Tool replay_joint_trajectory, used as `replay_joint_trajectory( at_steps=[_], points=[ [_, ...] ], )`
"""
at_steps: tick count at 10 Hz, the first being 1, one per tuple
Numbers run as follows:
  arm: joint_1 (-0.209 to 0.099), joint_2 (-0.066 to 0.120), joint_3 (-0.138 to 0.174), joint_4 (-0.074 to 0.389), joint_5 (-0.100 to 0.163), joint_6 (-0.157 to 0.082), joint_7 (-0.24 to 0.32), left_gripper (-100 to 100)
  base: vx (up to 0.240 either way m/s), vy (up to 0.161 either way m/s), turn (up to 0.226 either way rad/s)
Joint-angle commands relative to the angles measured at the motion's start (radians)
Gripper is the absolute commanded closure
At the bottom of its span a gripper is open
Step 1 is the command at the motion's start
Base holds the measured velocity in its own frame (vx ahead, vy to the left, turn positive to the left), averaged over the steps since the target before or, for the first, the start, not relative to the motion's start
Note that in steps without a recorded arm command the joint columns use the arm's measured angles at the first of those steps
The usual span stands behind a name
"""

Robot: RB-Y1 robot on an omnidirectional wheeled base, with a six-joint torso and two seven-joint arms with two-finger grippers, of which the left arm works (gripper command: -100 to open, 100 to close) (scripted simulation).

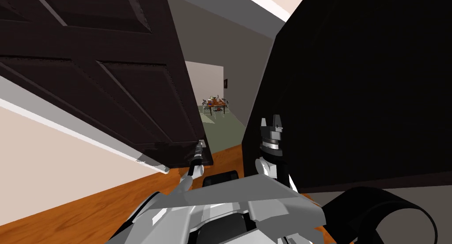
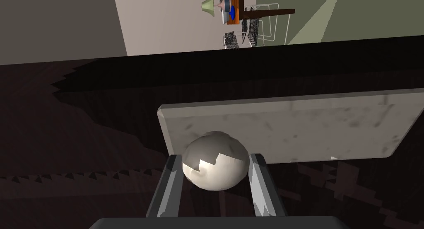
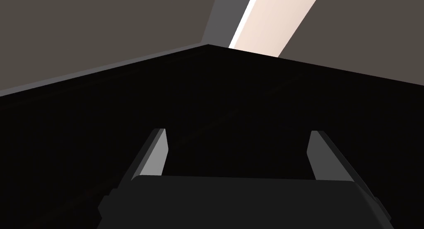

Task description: Pull the door open

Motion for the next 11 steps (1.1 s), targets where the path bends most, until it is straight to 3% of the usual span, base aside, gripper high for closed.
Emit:
replay_joint_trajectory(
  at_steps=[1,3,4,5,10,11],
  points=[
    [-0.002,0.022,0.005,0.019,0.0,-0.004,0.011,100,-0.183,-0.006,0.061],
    [-0.002,0.022,0.005,0.019,0.0,-0.004,0.011,100,-0.077,0.018,0.034],
    [-0.002,0.04,-0.002,0.017,-0.008,0.002,0.033,100,-0.066,0.042,0.114],
    [0.012,0.047,-0.008,-0.006,-0.012,0.009,0.04,-100,-0.165,0.047,-0.099],
    [0.021,0.102,-0.04,-0.006,-0.039,0.005,0.137,-100,-0.156,0.026,-0.161],
    [0.023,0.12,-0.05,-0.006,-0.048,0.004,0.168,-100,-0.123,0.006,-0.185]
  ],
)
